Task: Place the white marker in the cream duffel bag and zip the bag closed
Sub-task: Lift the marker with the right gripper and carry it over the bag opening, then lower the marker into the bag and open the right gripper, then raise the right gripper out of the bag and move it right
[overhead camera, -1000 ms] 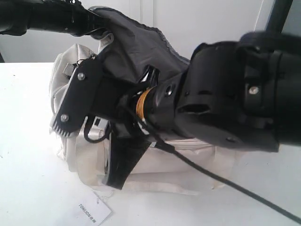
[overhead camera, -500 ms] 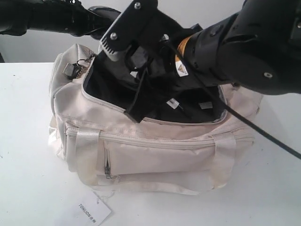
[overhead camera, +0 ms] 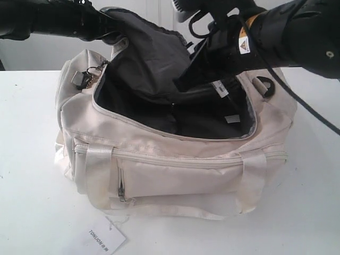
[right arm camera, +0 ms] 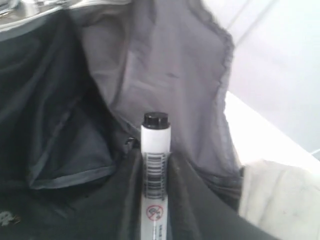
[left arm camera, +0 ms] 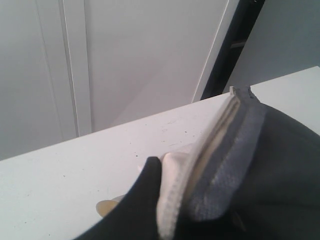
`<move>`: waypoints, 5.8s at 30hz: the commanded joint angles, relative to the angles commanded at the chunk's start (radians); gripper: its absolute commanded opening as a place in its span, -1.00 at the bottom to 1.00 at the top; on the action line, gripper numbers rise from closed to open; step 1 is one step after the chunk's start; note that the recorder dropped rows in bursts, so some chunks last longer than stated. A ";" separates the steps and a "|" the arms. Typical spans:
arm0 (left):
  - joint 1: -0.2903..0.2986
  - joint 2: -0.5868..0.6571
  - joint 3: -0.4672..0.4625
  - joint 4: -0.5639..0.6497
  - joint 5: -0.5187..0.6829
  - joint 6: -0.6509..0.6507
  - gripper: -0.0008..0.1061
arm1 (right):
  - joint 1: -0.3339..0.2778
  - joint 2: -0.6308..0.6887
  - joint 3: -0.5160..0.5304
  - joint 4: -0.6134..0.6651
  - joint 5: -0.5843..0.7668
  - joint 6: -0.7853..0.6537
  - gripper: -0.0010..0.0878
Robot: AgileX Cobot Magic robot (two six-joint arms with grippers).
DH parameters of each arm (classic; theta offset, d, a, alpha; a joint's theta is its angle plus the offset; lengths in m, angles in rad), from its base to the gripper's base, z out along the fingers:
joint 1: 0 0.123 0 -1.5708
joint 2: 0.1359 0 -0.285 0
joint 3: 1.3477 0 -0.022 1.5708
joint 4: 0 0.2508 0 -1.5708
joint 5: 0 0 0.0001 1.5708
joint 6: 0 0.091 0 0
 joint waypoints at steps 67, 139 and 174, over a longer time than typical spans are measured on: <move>0.000 0.000 0.000 0.000 0.000 0.000 -0.99 | -0.135 0.190 0.000 -0.002 0.038 0.320 -0.60; 0.000 0.000 0.000 0.000 0.000 0.000 -0.99 | -0.126 0.074 0.000 0.290 0.032 0.090 -0.98; 0.000 0.000 0.000 0.000 0.000 0.000 -0.99 | -0.614 0.011 -0.059 0.890 0.399 -0.483 -0.98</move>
